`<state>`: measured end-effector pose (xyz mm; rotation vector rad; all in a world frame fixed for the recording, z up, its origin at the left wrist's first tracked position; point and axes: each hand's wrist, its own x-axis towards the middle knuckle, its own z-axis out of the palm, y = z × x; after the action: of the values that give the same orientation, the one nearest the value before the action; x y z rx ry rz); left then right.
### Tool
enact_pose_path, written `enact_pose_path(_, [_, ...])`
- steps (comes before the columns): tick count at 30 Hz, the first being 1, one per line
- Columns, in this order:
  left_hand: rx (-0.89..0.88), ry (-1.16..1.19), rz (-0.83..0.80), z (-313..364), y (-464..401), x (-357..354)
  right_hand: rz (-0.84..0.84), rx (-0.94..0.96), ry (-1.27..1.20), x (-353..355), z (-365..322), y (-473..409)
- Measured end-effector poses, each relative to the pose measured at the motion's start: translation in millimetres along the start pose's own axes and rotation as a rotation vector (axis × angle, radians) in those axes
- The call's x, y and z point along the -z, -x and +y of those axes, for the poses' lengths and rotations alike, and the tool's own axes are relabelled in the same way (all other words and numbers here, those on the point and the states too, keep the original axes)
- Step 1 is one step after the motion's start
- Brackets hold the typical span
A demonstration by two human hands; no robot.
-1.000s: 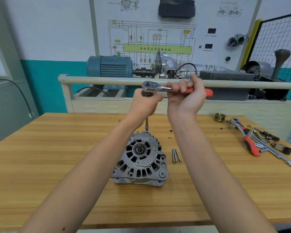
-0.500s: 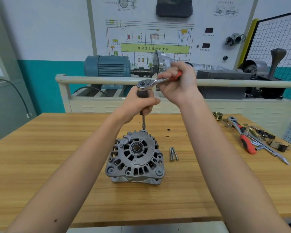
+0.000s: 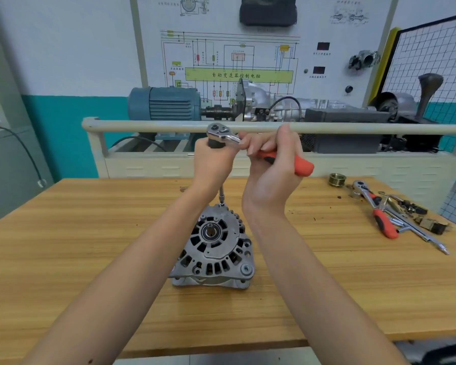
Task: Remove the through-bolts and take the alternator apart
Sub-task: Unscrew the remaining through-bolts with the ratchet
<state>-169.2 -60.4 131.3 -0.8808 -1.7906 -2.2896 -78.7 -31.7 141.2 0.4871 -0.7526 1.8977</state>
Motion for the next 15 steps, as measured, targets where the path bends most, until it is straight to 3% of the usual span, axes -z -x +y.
enact_pose_path(2, [-0.014,-0.02,-0.052,0,1,5,0.008,-0.076,-0.025,0,-4,-12])
enact_pose_path(9, [-0.055,0.0,-0.48,7,-1,23,0.06,-0.703,-0.108,3,-9,-78])
enact_pose_path(12, [-0.031,-0.033,-0.45,6,1,15,0.086,-0.775,-0.142,4,-8,-88])
enact_pose_path(15, [-0.011,-0.041,-0.295,2,0,8,0.199,-0.622,-0.18,6,-7,-74])
